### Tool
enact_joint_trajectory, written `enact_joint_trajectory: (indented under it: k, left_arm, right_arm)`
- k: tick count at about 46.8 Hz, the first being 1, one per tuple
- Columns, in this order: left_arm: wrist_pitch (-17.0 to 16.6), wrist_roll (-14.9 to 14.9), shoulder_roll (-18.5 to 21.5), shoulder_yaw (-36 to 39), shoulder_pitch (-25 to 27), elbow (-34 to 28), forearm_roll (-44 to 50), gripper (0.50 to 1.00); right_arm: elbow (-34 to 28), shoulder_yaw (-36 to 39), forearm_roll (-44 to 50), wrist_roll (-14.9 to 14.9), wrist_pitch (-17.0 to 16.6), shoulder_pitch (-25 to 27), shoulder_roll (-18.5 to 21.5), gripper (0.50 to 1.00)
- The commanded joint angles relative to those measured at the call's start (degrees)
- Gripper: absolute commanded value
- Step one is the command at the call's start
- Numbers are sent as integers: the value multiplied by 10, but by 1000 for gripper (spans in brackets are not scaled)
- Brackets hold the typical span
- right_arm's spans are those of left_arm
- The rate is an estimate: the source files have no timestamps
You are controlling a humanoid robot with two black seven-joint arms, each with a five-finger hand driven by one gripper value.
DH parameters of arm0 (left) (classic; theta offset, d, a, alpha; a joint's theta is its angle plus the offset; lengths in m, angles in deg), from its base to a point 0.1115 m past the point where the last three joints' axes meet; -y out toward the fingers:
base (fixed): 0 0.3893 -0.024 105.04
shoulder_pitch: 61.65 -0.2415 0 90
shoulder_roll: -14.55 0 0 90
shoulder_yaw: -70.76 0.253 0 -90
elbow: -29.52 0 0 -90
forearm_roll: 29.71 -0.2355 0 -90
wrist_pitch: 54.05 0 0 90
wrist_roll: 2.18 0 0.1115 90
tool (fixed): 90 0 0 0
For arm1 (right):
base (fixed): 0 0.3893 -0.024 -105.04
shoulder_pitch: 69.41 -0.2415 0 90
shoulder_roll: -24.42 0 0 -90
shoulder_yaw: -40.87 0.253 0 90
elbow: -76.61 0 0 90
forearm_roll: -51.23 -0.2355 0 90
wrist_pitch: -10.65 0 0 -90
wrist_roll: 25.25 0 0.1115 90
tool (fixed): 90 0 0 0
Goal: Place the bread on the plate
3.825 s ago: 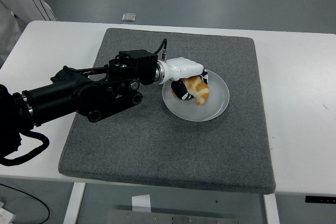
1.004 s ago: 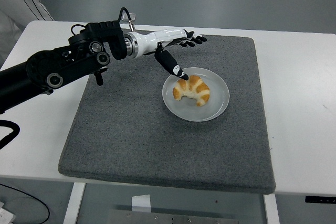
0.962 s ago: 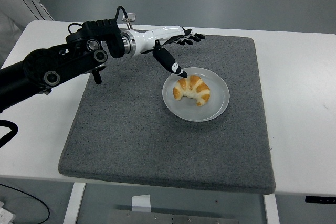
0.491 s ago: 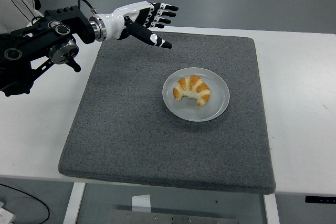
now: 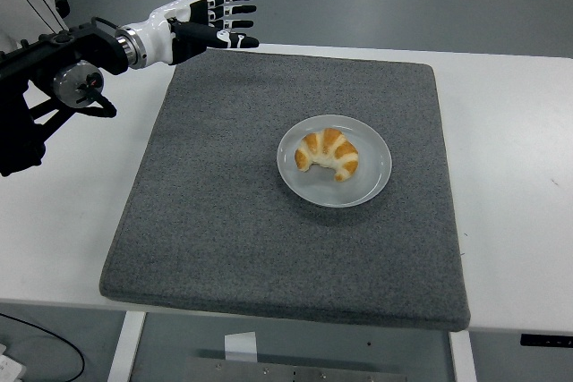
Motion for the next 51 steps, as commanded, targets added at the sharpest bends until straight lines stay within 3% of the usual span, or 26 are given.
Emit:
enact_joint_trajectory:
  k: [1,18,34,51]
  left_arm:
    - [32,1,1,-13,-5,23,36,996]
    - [115,6,0,-17,-10,108,142,996]
    - [143,7,1,-49,-17,120,162,996]
    - [138,15,0,-72,-19,130,197,996]
  right_arm:
    - [0,0,0,0,0,0,0,932]
    - [0,0,0,0,0,0,0,932]
    - [0,3,-1,0,-1,0,0,932]
    - [6,2,-3,0,-3,0,0,932]
